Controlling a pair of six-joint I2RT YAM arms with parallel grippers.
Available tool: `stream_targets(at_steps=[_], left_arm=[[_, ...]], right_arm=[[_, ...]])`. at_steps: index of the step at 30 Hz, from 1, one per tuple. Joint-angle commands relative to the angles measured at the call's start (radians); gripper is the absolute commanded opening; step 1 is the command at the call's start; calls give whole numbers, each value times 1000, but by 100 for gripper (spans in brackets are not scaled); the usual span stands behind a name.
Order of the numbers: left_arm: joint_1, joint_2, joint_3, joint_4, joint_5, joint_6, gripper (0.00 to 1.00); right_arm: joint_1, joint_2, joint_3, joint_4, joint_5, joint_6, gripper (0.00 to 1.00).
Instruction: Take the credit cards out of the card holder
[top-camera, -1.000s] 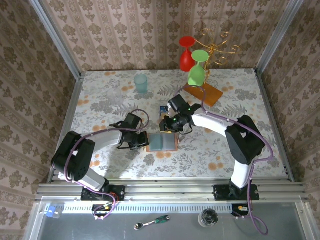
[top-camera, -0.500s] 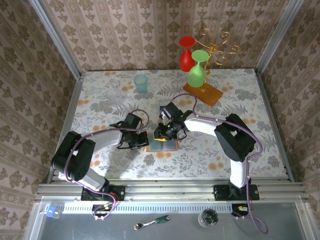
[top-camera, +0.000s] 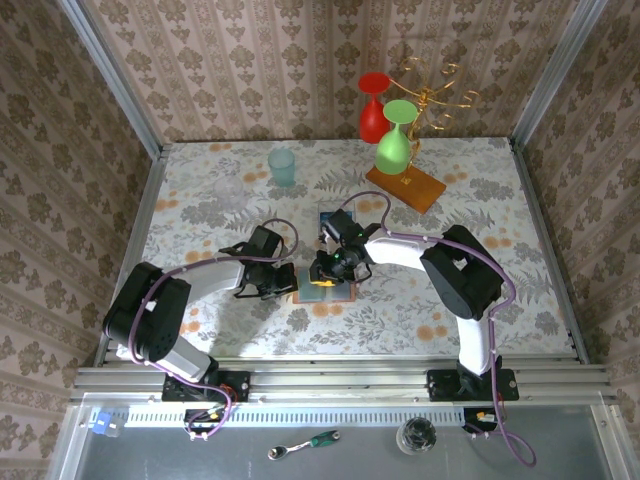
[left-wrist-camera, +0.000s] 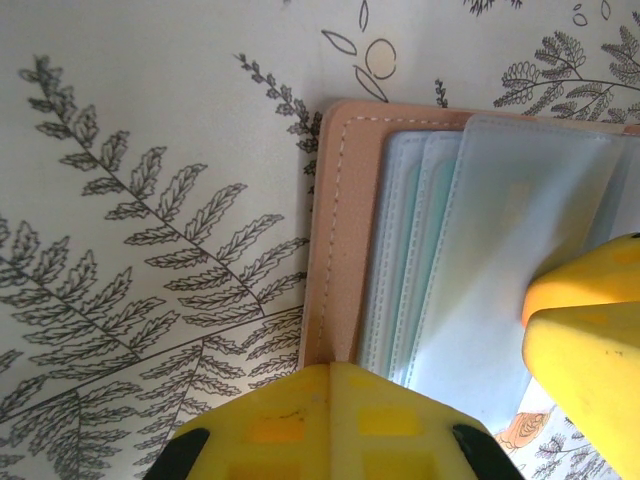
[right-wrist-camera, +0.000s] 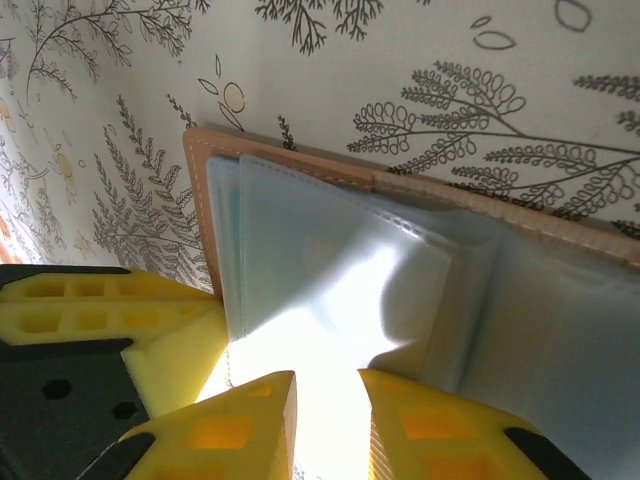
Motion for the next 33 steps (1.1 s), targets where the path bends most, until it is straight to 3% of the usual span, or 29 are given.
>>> stream_targets(at_steps=[1, 23, 33], left_arm=[[15, 24, -7, -28, -26, 20, 0], [30, 18, 0, -41, -23, 29, 0], [0, -132, 23, -23, -38, -26, 0]], right_arm=[[5, -29, -17, -52, 56, -14, 25], [-8, -87, -82, -44, 67, -26, 25], [-29, -100, -144, 68, 24, 8, 24]])
